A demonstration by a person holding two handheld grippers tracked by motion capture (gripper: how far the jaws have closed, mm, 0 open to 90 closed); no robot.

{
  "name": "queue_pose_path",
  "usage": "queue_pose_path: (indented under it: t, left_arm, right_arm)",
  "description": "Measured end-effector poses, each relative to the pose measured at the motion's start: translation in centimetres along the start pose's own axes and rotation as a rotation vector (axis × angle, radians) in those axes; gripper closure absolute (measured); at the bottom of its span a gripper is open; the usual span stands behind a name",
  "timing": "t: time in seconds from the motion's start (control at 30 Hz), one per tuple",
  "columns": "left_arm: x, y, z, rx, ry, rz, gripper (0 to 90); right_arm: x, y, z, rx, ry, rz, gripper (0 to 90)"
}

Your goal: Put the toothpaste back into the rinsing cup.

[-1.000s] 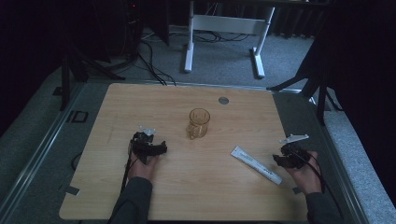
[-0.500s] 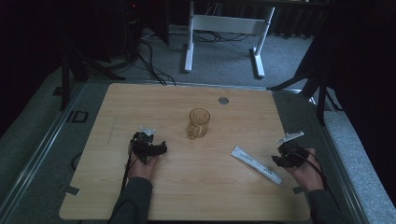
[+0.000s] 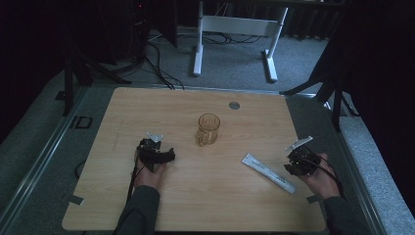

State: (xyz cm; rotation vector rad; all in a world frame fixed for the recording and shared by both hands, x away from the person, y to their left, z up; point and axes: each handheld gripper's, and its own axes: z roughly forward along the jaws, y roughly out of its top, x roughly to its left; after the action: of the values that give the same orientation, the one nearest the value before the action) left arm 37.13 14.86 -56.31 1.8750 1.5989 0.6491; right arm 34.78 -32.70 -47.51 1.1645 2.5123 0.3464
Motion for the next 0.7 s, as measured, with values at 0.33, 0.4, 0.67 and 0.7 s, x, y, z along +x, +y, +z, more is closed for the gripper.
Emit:
queue_pose_path:
  t: [0.33, 0.4, 0.67, 0.7]
  left_arm:
    - [0.0, 0.0, 0.0, 0.0, 0.0, -0.001, 11.9]
    - [0.0, 0.0, 0.0, 0.0, 0.0, -0.001, 11.9]
    - [0.0, 0.0, 0.0, 0.0, 0.0, 0.0, 11.9]
    - [0.0, 0.0, 0.0, 0.0, 0.0, -0.001, 11.9]
  right_arm:
    - [0.7, 1.2, 0.1, 0.036, 0.024, -0.043, 67.0]
    - [0.7, 1.3, 0.1, 0.038, 0.026, -0.048, 66.9]
    - [1.0, 2.1, 0.2, 0.089, 0.022, -0.09, 64.9]
    - [1.0, 2.2, 0.3, 0.092, 0.023, -0.091, 64.6]
